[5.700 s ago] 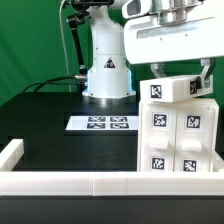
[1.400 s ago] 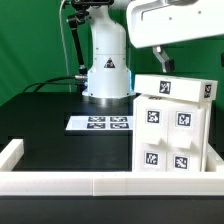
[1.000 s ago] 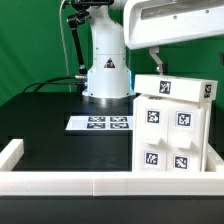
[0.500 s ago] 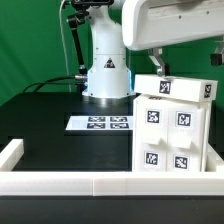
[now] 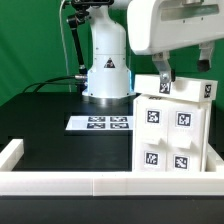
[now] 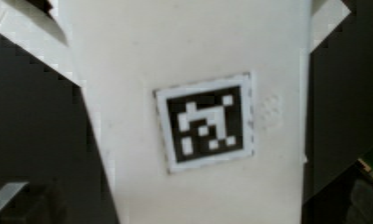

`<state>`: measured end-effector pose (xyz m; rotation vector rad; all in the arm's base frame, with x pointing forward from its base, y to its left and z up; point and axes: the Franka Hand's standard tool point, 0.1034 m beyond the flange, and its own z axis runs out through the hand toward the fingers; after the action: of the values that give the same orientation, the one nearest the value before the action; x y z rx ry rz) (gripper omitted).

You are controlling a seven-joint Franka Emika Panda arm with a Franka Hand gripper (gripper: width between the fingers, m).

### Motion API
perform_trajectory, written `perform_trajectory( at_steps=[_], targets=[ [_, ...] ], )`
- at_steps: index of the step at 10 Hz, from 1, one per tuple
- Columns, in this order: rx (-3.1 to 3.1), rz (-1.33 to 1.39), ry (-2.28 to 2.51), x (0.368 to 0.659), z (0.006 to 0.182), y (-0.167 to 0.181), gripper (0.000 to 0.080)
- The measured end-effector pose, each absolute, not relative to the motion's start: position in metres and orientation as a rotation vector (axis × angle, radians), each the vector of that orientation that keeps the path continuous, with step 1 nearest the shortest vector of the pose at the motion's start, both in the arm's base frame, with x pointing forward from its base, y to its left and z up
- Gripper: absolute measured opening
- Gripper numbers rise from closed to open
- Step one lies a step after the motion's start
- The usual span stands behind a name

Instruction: Assemble cabinet

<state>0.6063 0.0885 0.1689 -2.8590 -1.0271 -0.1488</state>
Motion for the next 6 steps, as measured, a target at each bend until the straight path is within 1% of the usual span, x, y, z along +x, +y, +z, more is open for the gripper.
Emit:
perform_trajectory(
  at_steps=[4,6],
  targets=[
    [-2.865,-0.133,-1.015,0.5974,0.1576,0.084,0.0797],
    [-2.868,-0.139,-1.015,0.5968,0.156,0.0836,0.0797]
  ],
)
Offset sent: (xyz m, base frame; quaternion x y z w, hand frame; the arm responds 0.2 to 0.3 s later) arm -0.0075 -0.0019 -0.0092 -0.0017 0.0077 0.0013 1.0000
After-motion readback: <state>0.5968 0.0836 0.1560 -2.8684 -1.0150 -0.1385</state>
